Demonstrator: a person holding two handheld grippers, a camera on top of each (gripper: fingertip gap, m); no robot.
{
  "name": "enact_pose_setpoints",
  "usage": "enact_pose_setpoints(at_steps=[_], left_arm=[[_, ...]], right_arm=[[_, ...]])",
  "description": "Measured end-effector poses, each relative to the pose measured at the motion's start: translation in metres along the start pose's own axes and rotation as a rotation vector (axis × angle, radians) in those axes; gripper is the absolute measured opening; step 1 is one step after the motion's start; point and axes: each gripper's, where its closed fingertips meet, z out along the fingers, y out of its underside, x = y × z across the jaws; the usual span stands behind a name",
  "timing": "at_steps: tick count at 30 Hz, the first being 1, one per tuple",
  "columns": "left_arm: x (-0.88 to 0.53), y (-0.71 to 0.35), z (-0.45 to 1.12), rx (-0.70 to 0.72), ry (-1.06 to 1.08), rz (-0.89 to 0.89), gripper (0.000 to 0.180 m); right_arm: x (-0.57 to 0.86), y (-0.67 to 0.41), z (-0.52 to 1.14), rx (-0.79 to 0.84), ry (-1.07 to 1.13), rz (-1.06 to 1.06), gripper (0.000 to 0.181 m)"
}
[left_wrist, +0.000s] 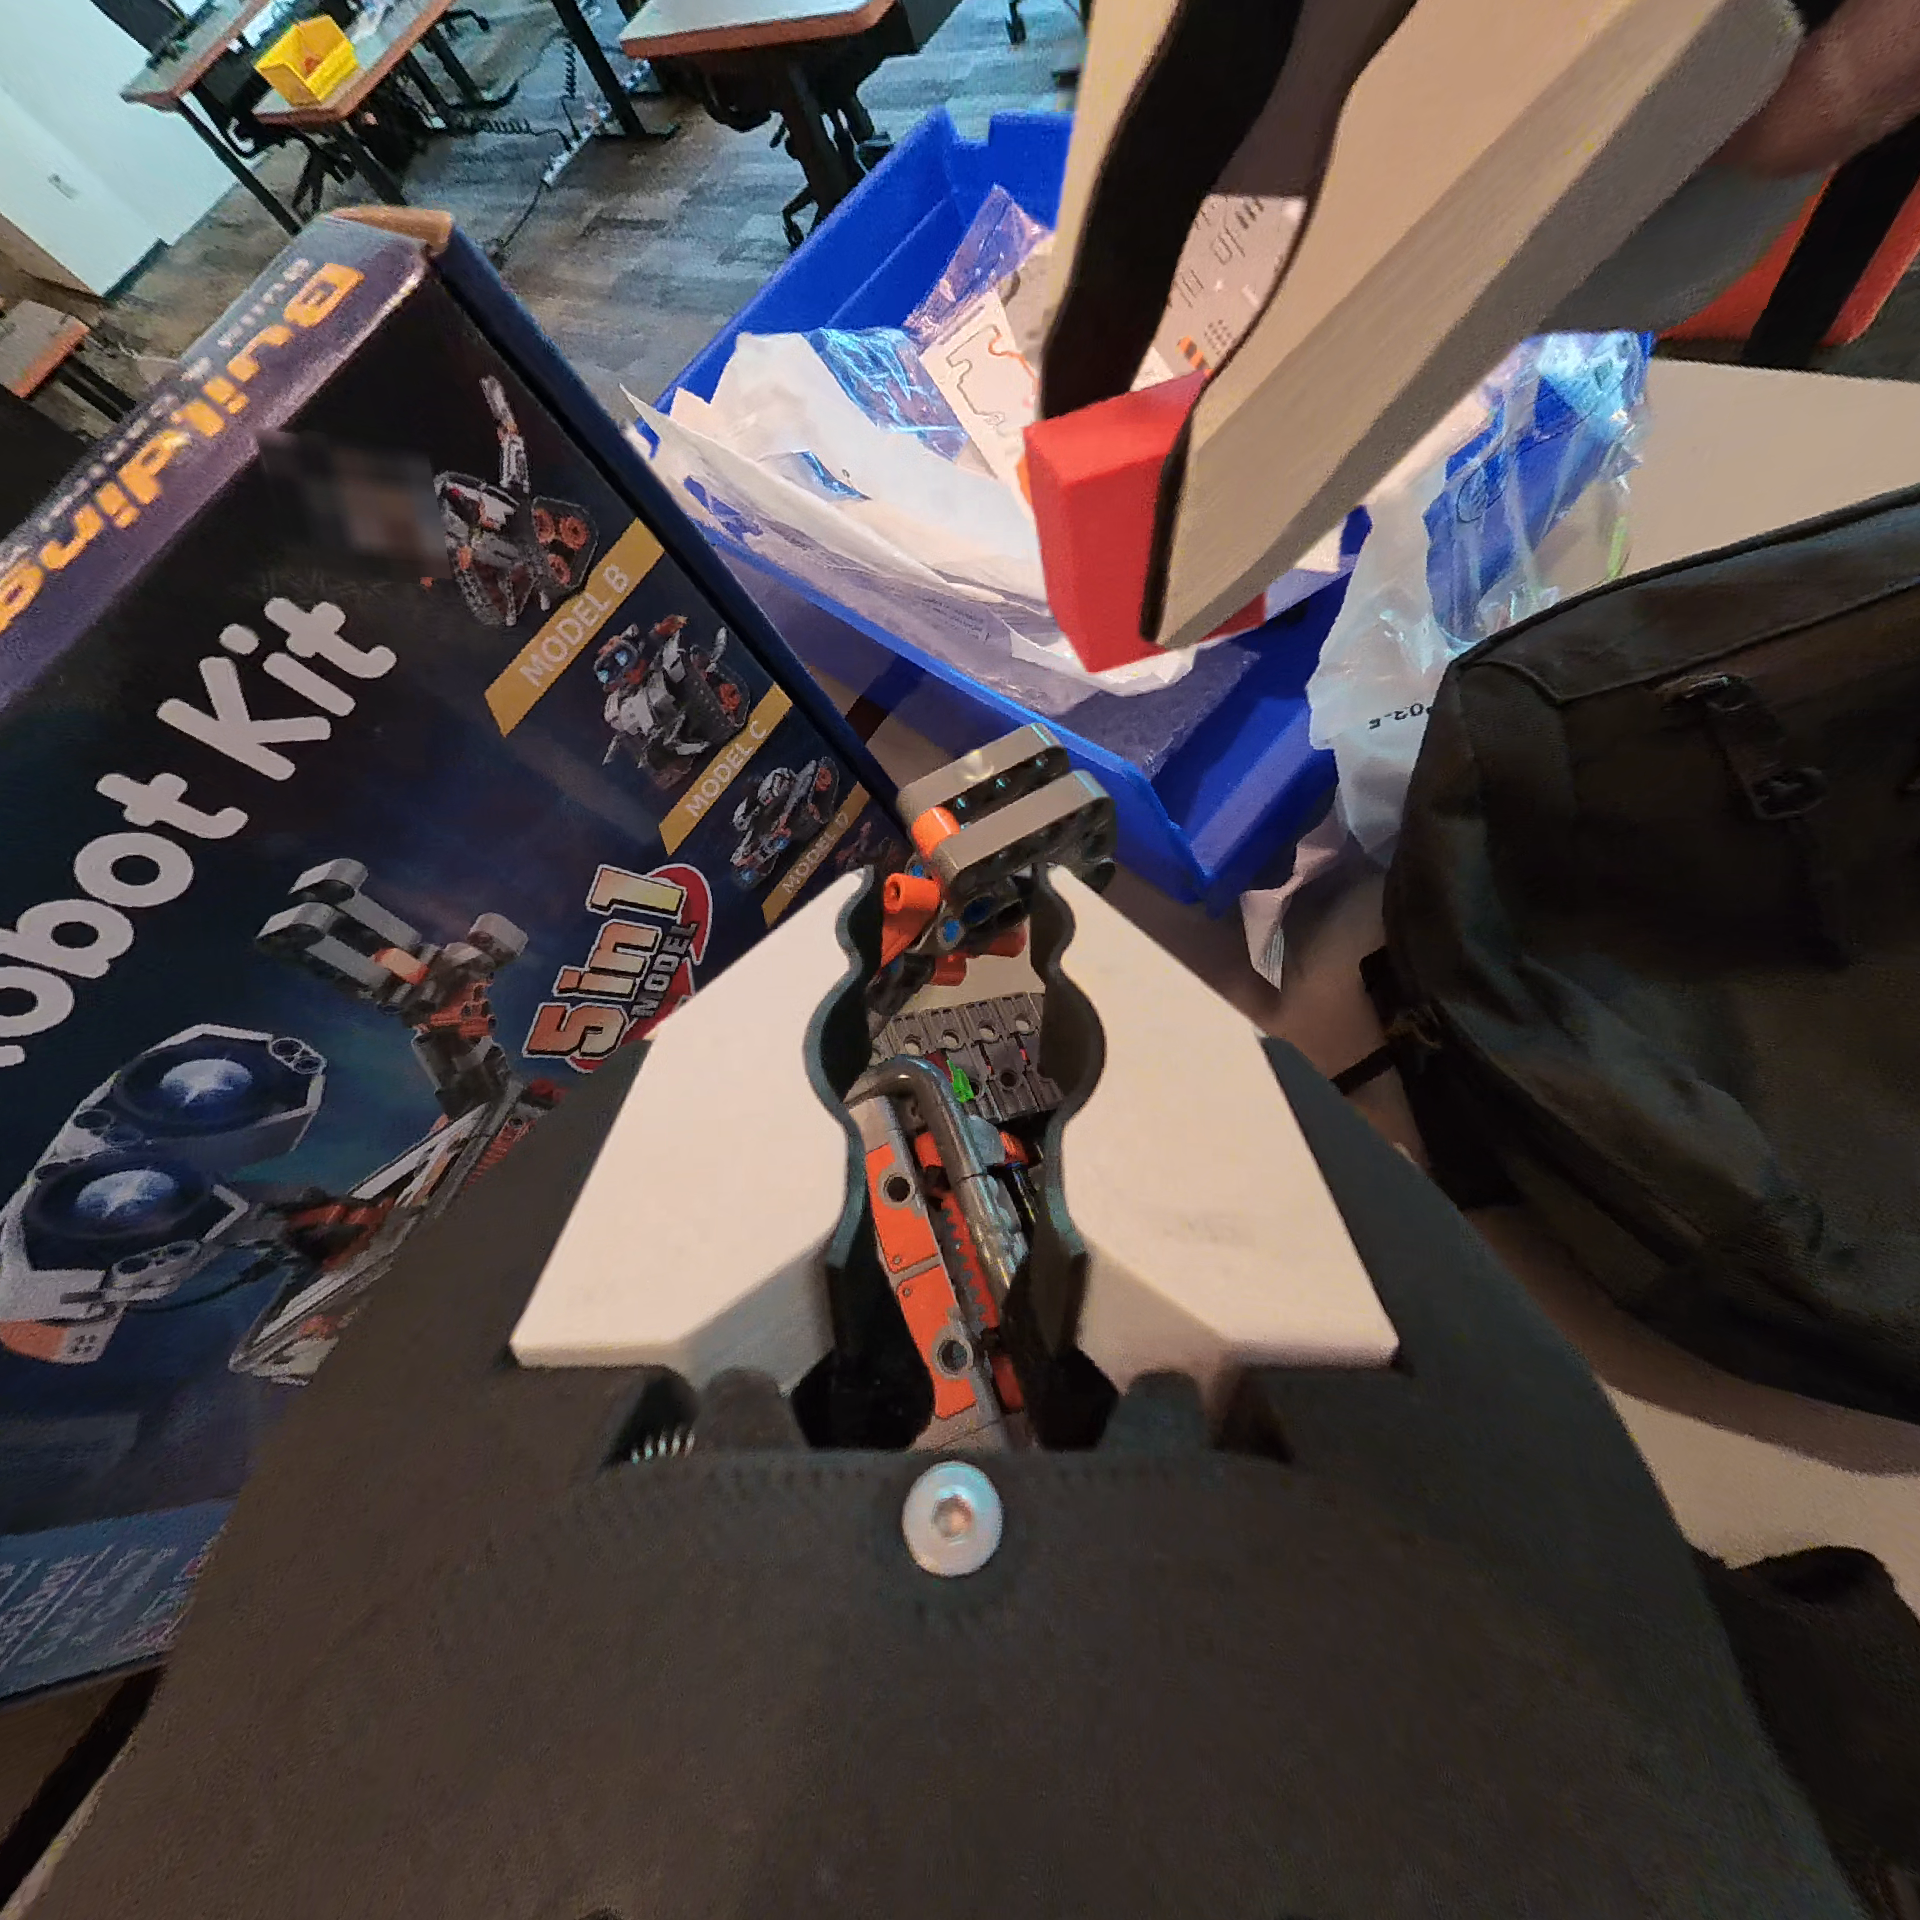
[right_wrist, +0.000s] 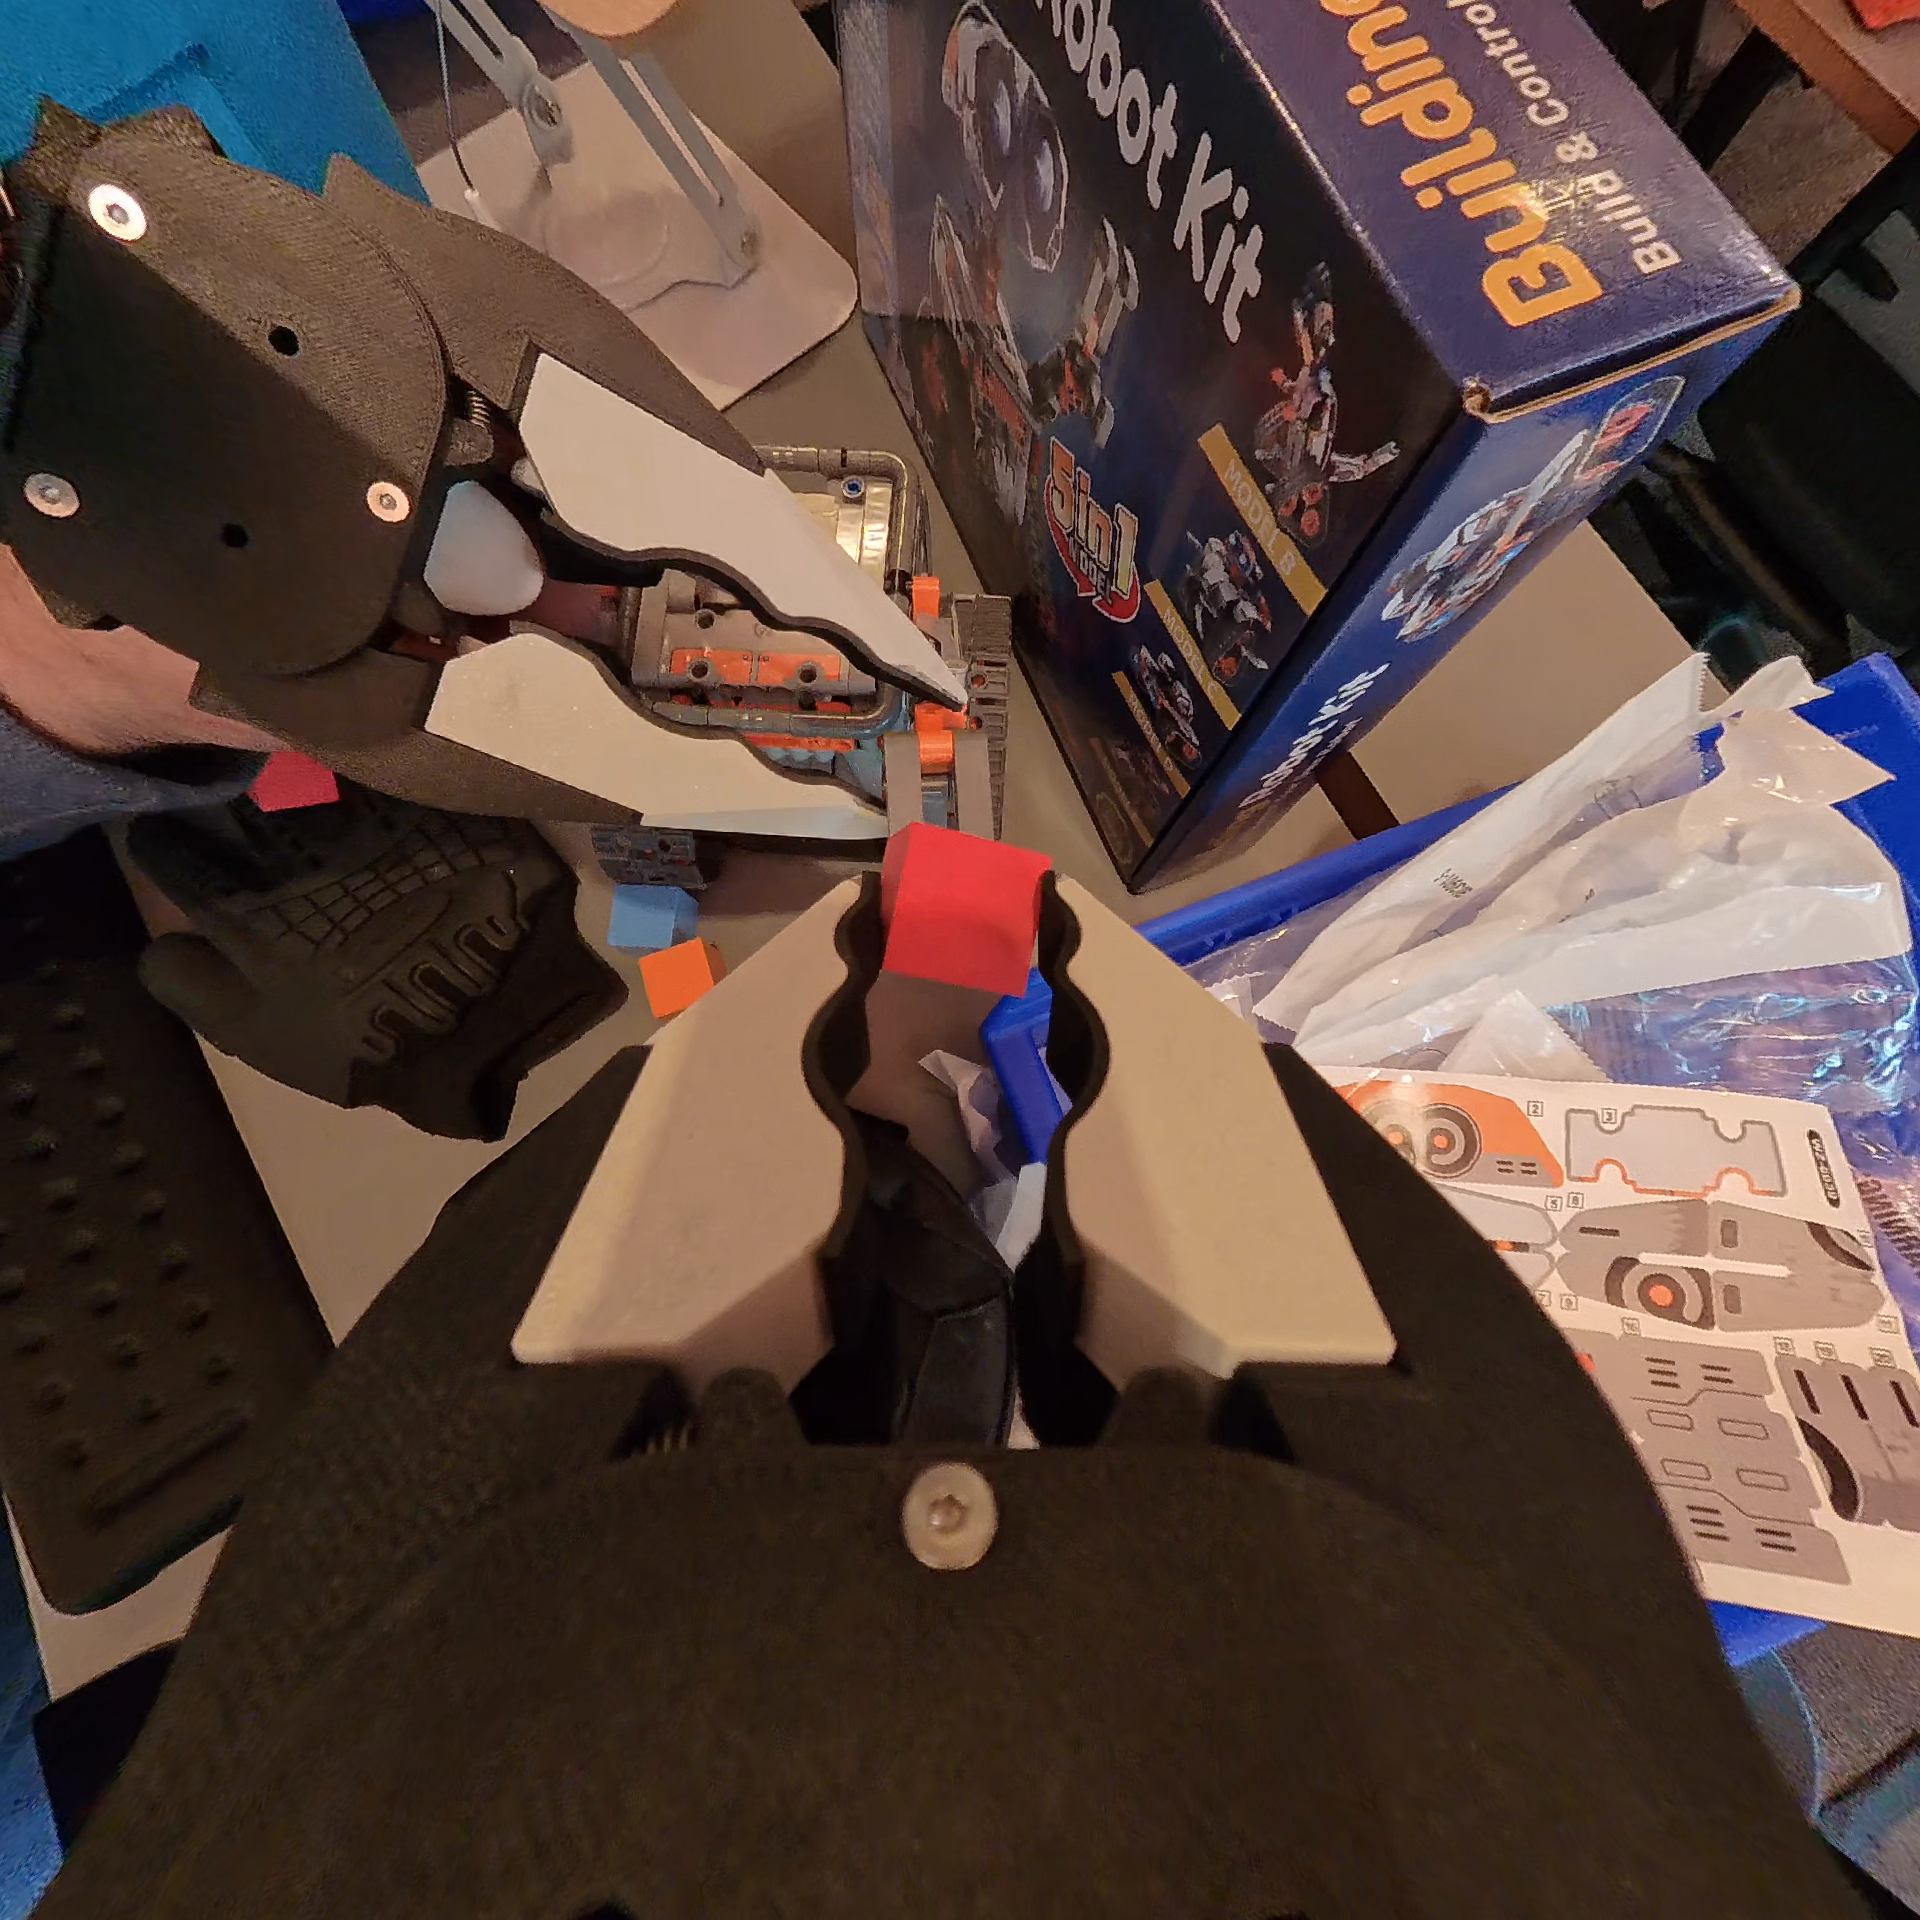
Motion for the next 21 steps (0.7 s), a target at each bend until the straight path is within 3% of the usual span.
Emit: enact_pose_setpoints(at_steps=[11,21], left_arm=[[-0.015,-0.012,-0.011,0.169,0.058,-0.228,0.025],[-0.013,-0.009,-0.031,0.160,0.036,-0.235,0.038]], right_arm=[[0.002,-0.014,-0.006,0.069,-0.015,-0.004,0.029],[-0.008,-0.025,0.006,-0.001,-0.035,-0.077,0.029]])
